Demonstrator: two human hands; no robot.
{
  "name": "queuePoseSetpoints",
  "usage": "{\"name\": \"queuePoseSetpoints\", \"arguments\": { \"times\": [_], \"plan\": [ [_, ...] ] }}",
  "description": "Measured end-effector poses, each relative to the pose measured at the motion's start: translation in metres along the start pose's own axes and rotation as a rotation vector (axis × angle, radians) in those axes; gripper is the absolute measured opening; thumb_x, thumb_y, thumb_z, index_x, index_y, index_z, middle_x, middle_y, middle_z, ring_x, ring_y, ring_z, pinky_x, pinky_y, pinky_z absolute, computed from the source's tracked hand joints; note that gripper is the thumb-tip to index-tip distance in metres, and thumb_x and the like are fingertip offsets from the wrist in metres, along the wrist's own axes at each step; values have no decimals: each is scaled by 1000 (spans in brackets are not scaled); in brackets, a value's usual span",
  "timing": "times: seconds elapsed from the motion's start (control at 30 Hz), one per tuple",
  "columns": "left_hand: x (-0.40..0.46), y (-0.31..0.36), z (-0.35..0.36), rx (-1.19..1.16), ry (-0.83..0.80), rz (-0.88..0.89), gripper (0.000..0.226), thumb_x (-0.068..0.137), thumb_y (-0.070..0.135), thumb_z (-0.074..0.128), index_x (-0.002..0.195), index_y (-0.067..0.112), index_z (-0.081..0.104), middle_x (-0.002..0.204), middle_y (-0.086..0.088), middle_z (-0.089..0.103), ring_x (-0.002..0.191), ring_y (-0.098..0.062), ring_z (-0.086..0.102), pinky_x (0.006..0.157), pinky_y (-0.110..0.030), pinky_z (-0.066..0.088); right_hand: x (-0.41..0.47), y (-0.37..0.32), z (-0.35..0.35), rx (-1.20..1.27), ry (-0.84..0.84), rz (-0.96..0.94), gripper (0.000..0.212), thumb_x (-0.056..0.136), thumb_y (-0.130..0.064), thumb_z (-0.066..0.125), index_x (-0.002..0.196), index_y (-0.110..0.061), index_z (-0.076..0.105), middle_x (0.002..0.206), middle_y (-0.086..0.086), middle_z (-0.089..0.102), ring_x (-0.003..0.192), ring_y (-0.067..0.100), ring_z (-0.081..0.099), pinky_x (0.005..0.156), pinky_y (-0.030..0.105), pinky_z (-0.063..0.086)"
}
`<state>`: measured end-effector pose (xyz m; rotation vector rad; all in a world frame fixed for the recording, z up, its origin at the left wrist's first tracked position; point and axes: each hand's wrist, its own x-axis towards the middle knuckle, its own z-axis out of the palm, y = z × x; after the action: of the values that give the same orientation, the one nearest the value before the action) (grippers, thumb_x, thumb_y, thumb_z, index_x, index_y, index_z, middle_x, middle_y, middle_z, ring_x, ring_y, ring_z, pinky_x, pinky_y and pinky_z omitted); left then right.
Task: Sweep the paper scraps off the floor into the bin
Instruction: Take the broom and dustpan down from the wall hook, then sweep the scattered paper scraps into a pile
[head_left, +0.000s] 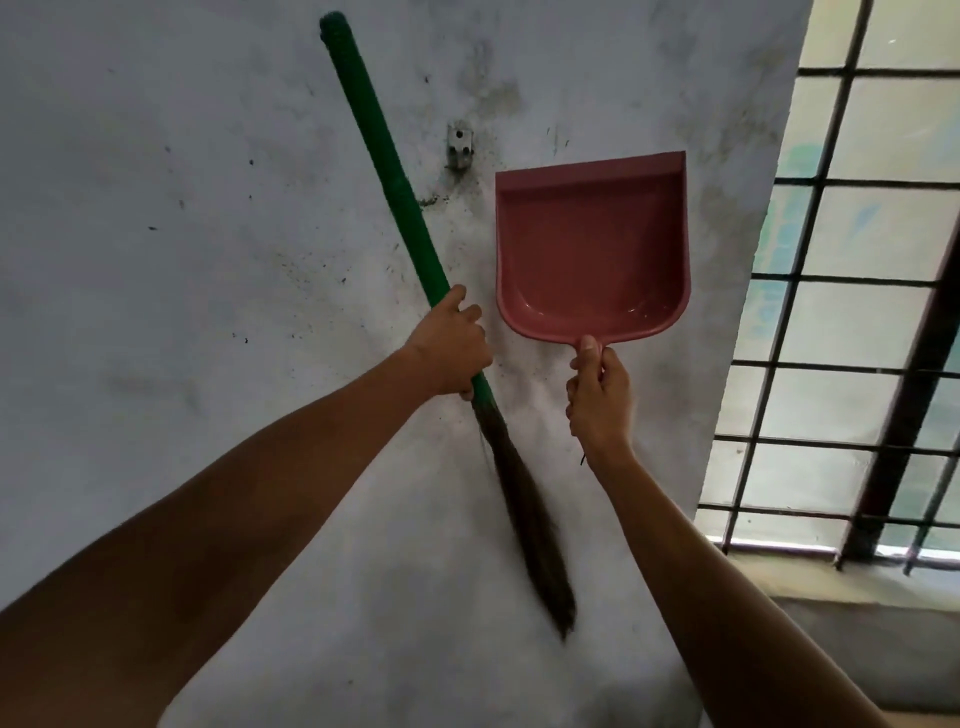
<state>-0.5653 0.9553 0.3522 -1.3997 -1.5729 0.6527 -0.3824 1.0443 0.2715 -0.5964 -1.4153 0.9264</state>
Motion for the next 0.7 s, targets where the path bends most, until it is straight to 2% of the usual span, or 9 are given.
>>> {"name": "queuePoseSetpoints", "arguments": {
  "times": [0.13, 0.23, 0.33, 0.4, 0.53, 0.6, 0.7],
  "plan": [
    [-27, -15, -18, -109, -113, -159, 63, 89, 81, 53, 121, 30, 69, 110, 0, 72, 110, -25, 63, 112, -54, 30, -6, 2, -14, 13, -10, 26, 45, 107, -58, 47, 91, -19, 62, 71, -1, 57, 55, 12, 51, 45, 26, 43],
    [-54, -10, -16, -262, -242, -213, 66, 90, 84, 46, 116, 27, 65, 93, -1, 62, 101, -25, 66, 108, -52, 35, -16, 12, -17, 0, -39, 48, 49, 105, -62, 47, 95, -18, 65, 71, -5, 59, 58, 12, 53, 51, 30, 46],
    [-87, 4, 0, -480, -372, -273, 71, 88, 89, 41, 112, 26, 64, 94, 1, 59, 93, -24, 65, 92, -45, 45, -35, 22, -12, 3, -95, 62, 48, 104, -62, 48, 95, -18, 65, 71, -5, 60, 61, 12, 54, 55, 32, 48],
    [-113, 15, 14, -666, -445, -337, 72, 87, 90, 42, 107, 25, 65, 97, 0, 63, 89, -23, 63, 80, -39, 47, -49, 27, -6, -6, -127, 54, 49, 104, -63, 47, 95, -18, 65, 74, -2, 61, 63, 14, 56, 59, 34, 51],
    [-174, 47, 52, -1112, -553, -513, 74, 85, 90, 48, 94, 21, 71, 88, -1, 75, 81, -20, 73, 82, -39, 59, -81, 35, 10, -41, -149, 85, 48, 104, -64, 47, 90, -22, 66, 73, 3, 66, 64, 16, 62, 67, 42, 59],
    [-209, 65, 69, -1323, -549, -598, 69, 90, 82, 54, 93, 17, 74, 87, -1, 78, 76, -17, 77, 82, -36, 61, -100, 39, 19, 2, -188, 123, 50, 103, -67, 46, 89, -23, 66, 72, 0, 65, 64, 16, 60, 64, 44, 57],
    [-260, 92, 84, -1478, -527, -707, 63, 94, 75, 57, 91, 15, 76, 85, -3, 78, 65, -14, 71, 68, -30, 59, -131, 47, 30, 66, -253, 182, 54, 101, -71, 45, 90, -22, 63, 70, -2, 61, 61, 14, 54, 58, 39, 48]
  ]
}}
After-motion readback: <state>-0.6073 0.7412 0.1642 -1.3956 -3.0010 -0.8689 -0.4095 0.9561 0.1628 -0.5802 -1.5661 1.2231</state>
